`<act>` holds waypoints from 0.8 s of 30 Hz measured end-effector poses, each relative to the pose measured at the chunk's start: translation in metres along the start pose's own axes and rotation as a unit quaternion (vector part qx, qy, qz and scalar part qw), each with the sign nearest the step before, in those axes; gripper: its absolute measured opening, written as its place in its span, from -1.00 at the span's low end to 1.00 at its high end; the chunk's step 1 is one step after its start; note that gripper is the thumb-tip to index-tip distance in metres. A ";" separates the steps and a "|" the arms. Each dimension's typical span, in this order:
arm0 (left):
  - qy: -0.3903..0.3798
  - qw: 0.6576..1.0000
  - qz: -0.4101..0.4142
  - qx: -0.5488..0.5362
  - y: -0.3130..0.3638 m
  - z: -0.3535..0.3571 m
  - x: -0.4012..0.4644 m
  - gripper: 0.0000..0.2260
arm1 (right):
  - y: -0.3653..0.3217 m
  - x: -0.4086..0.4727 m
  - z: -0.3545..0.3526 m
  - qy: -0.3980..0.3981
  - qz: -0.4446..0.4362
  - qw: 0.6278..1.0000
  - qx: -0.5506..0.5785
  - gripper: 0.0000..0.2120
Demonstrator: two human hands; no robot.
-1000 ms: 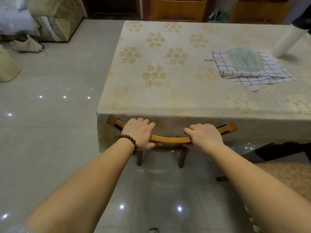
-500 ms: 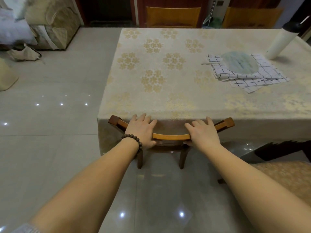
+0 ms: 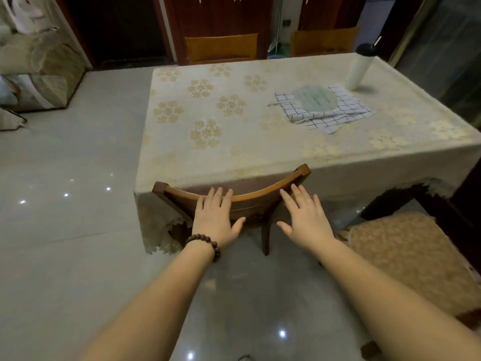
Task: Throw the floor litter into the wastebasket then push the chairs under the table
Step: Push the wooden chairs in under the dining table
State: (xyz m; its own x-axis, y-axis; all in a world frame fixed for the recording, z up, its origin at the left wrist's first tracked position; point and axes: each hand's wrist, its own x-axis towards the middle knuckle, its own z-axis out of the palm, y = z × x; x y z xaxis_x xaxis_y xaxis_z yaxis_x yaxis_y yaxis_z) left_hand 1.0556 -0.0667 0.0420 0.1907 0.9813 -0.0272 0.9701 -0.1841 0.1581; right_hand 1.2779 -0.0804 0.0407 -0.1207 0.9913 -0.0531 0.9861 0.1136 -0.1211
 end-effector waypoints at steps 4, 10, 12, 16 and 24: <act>0.006 0.999 0.024 -0.024 0.044 -0.002 -0.018 -0.35 | 0.023 -0.037 0.000 -0.004 0.035 0.999 0.001 -0.26; -0.027 0.996 0.071 -0.035 0.124 0.005 -0.038 -0.42 | 0.076 -0.095 -0.012 0.021 0.100 0.994 0.024 -0.35; -0.027 0.994 0.096 -0.035 0.155 0.008 -0.046 -0.44 | 0.099 -0.120 -0.017 0.033 0.124 0.991 0.042 -0.37; -0.041 0.987 0.151 -0.031 0.229 0.016 -0.065 -0.47 | 0.154 -0.181 -0.032 0.048 0.173 0.982 0.061 -0.42; -0.080 0.963 0.249 -0.056 0.416 0.037 -0.133 -0.50 | 0.289 -0.334 -0.056 0.083 0.259 0.961 0.048 -0.51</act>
State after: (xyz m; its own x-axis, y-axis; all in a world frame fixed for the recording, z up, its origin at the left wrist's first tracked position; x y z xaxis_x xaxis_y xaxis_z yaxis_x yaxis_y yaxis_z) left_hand 1.4393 -0.2758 0.0743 0.6586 0.7491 -0.0714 0.7310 -0.6143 0.2971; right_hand 1.6100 -0.3745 0.0794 0.4109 0.9113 0.0264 0.8931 -0.3965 -0.2124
